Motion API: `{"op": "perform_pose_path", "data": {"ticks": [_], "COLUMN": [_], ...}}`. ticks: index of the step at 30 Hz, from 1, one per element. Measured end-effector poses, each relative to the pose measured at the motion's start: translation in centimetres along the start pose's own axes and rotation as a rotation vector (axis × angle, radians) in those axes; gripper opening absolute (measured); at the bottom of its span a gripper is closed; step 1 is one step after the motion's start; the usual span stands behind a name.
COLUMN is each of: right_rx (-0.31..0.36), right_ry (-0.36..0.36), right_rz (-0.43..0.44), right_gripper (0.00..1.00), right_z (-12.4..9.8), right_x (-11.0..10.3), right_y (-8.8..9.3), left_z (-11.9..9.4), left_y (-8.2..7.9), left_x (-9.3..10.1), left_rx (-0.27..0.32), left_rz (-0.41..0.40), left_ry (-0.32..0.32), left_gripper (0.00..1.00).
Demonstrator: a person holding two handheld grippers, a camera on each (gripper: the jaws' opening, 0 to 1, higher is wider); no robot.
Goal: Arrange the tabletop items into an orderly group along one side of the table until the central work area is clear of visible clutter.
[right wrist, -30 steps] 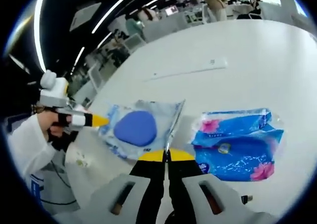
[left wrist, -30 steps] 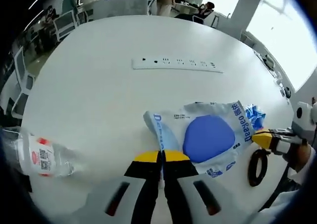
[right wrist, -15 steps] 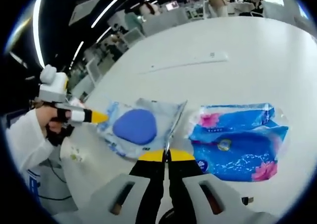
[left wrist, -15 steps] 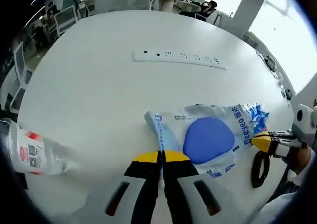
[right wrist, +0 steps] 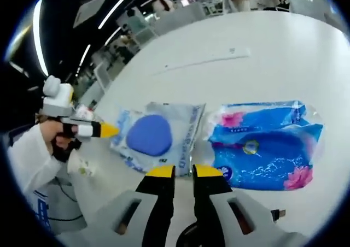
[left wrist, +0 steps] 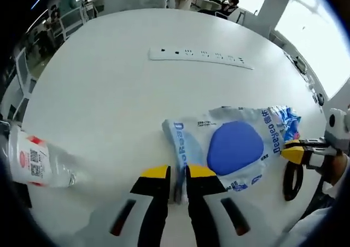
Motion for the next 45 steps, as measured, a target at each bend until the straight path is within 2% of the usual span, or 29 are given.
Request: {"op": "perform_pose_path", "data": {"ticks": [5,10,12,14,17,19,28,32,40,45], "right_rx": [-0.017,0.001,0.019,0.049,0.086,0.123,0.226,0.255,0.305,0.33], "right_ry": [-0.013,-0.018,-0.053,-0.085,-0.136,-0.181,-0.261,-0.306,-0.328,-0.341], "right_rz": [-0.038,-0.055,-0.049,-0.029,-0.02,-0.041,-0.093,-0.098,-0.149,-0.168], "right_gripper": [0.16,0.21,0.24,0.27,0.33,0.37,0.48,0.54,0.59,0.61], "right_z": [-0.7,-1.8,-2.3,-3.0,-4.0,-5.4,-10.8,-12.6,-16.6,-19.3], "right_x": [-0.6,-1.0,-1.4,-1.8,-2.6,-3.4,-5.0,-5.3,-5.0,-4.1], "right_y": [0.3,0.3,0.2,-0.1,-0.5,-0.8,-1.4,-1.7,-2.0,-0.5], "left_z": [-1.1,-2.7,-3.4,-4.2,-5.7,-7.2,-12.8,-15.0,-18.0,-19.5], "left_y": [-0.3,-1.0,-1.1,-1.4,-1.4,-1.3,0.1,0.6,3.4,4.9], "left_x": [-0.2,0.0,0.2,0.5,1.3,1.9,2.2,1.8,0.7,0.1], "left_rx": [0.029,0.094,0.117,0.174,0.219,0.264,0.364,0.409,0.436,0.45], "left_rz": [0.012,0.021,0.038,0.056,0.048,0.068,0.086,0.145,0.05,0.039], "left_ry": [-0.015,-0.013,-0.016,-0.003,0.043,0.058,0.037,-0.022,-0.056,-0.081], "left_gripper": [0.19,0.3,0.41,0.55,0.65,0.67,0.74,0.89,0.91,0.94]}}
Point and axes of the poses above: the point that each gripper's makers call its tool centre point, and the gripper's own axes: z roughly forward along the fingers, x roughly to its right, y roughly out of its underside, the point moved 8 cm from there along -z, roughly backward along the fingers, and after that the axes turned 12 degrees about x, right-handed, at the moved point
